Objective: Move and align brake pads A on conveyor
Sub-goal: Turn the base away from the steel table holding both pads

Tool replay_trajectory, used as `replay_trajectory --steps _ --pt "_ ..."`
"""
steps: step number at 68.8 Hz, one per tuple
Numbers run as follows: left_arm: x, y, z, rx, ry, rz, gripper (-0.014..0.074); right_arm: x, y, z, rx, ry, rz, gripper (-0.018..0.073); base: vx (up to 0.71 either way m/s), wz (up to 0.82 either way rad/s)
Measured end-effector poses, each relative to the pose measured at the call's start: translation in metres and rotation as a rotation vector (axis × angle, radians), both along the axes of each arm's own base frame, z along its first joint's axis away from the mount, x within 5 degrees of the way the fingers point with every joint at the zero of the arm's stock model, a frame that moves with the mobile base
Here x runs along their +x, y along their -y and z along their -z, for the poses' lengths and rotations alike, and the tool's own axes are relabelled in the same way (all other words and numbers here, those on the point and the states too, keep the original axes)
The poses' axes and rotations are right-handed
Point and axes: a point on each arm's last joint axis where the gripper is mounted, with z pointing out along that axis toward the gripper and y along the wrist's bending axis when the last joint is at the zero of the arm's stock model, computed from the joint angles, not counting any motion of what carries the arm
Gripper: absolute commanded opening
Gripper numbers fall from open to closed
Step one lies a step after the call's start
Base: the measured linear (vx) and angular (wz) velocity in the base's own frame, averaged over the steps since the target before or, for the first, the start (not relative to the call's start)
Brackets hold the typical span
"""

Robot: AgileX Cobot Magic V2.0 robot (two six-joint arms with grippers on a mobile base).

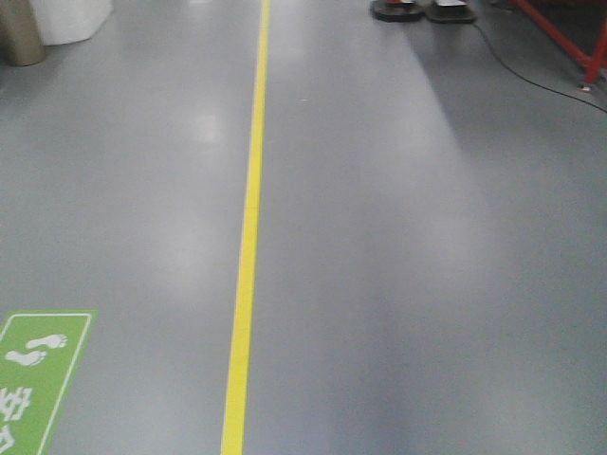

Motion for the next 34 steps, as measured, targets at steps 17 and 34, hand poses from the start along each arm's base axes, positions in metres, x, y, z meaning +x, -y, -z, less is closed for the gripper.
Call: replay_trajectory --steps 17,34 --pt "-0.0003 0.0000 -0.0002 0.000 0.002 0.000 -0.0006 0.0000 0.0000 0.0000 0.000 0.000 0.000 -0.0006 0.15 0.34" --pt "-0.0012 -0.0001 -0.0008 0.000 0.007 0.000 -0.0006 0.0000 0.0000 0.0001 0.000 -0.001 0.000 -0.0006 0.28 0.13"
